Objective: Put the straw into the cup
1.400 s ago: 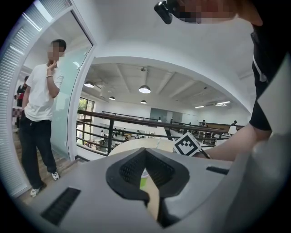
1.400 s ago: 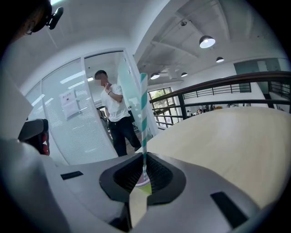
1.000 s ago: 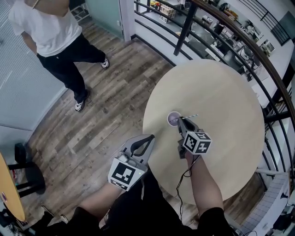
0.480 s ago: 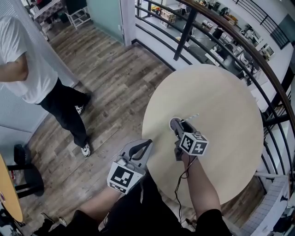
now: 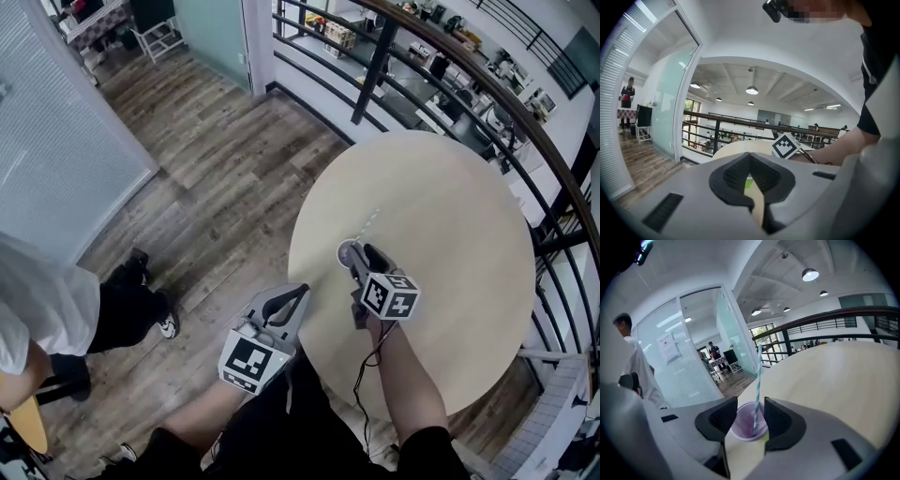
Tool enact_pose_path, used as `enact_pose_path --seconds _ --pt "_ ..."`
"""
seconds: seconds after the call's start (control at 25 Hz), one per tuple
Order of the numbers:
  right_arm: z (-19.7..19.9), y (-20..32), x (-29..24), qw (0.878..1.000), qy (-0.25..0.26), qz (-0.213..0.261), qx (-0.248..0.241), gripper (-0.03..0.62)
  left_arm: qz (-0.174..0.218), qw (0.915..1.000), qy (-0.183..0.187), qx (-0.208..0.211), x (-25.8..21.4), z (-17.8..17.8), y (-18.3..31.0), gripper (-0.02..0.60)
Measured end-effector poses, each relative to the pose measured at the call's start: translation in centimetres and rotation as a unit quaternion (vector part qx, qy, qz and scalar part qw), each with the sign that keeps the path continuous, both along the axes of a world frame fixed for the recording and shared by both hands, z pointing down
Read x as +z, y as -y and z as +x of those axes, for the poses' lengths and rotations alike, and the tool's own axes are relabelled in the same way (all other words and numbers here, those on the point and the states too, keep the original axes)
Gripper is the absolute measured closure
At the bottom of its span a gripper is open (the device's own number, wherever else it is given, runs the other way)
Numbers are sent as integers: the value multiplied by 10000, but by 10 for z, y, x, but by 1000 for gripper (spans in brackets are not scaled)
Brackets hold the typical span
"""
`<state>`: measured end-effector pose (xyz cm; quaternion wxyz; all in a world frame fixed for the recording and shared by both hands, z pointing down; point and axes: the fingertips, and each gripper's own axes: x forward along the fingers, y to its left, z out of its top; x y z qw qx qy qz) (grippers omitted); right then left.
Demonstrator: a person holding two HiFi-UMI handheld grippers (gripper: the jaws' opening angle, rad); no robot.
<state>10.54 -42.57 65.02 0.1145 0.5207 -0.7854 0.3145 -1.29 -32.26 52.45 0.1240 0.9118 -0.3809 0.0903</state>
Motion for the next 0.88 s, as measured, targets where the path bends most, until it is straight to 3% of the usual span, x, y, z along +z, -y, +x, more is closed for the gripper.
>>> enact_pose_path --seconds 0.4,0.88 --pt "13 -13 -28 9995 -78 263 153 419 60 10000 -25 -7 -16 -1 2 575" --pt "2 -86 -123 9954 208 932 -34 422 206 9995 -208 79 -70 -17 -42 577"
